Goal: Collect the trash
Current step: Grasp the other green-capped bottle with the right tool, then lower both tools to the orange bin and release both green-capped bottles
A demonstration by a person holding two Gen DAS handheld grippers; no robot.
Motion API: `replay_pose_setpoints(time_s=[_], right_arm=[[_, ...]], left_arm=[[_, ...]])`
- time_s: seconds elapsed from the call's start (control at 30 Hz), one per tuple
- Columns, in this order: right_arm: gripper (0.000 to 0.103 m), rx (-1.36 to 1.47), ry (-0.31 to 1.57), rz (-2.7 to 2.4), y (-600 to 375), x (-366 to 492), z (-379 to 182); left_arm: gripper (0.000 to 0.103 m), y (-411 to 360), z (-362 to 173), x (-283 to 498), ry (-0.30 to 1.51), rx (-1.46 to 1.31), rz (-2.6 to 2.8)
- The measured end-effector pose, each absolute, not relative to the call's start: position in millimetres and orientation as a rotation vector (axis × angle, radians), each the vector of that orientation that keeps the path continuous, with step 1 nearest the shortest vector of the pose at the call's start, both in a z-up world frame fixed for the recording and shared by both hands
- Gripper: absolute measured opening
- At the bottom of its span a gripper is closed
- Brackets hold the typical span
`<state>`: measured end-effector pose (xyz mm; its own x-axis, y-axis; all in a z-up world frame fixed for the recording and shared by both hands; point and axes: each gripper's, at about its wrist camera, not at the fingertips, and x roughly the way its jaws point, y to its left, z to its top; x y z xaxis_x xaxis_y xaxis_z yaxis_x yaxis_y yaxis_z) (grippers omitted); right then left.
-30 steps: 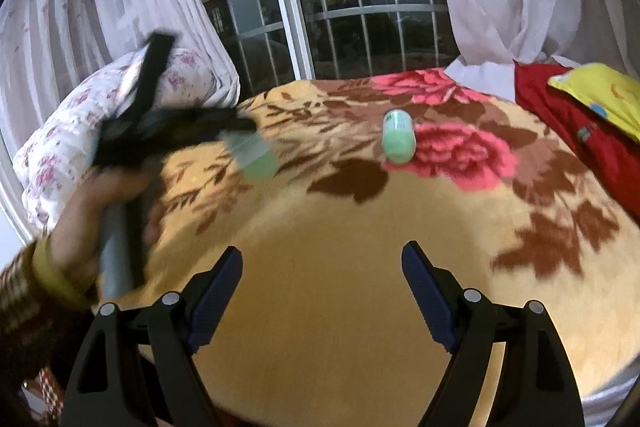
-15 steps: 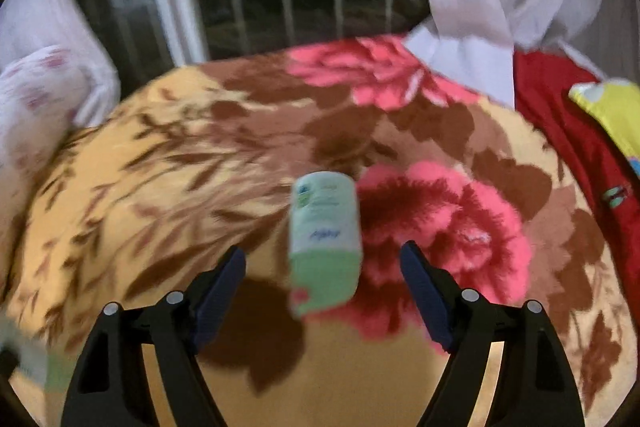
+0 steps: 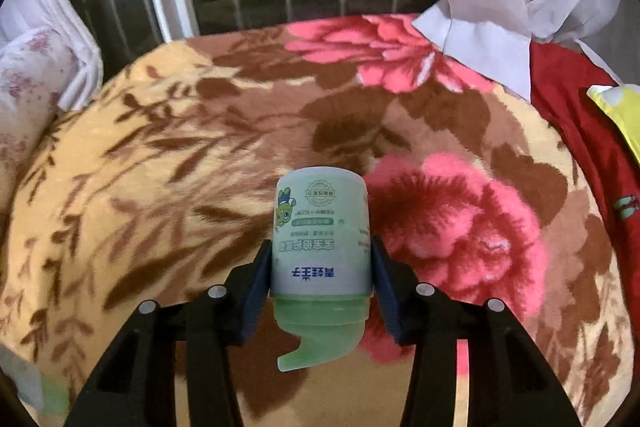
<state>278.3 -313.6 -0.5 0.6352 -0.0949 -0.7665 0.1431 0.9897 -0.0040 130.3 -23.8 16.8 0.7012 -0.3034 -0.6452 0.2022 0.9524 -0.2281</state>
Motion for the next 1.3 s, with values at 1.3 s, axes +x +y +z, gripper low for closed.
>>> replay_pose_setpoints(time_s=[1.3], right_arm=[[0.047, 0.045, 1.045, 0.355, -166.7, -78.7, -69.6]], left_arm=[[0.049, -8.1, -45.6, -89.9, 1.033, -0.006, -0.521]])
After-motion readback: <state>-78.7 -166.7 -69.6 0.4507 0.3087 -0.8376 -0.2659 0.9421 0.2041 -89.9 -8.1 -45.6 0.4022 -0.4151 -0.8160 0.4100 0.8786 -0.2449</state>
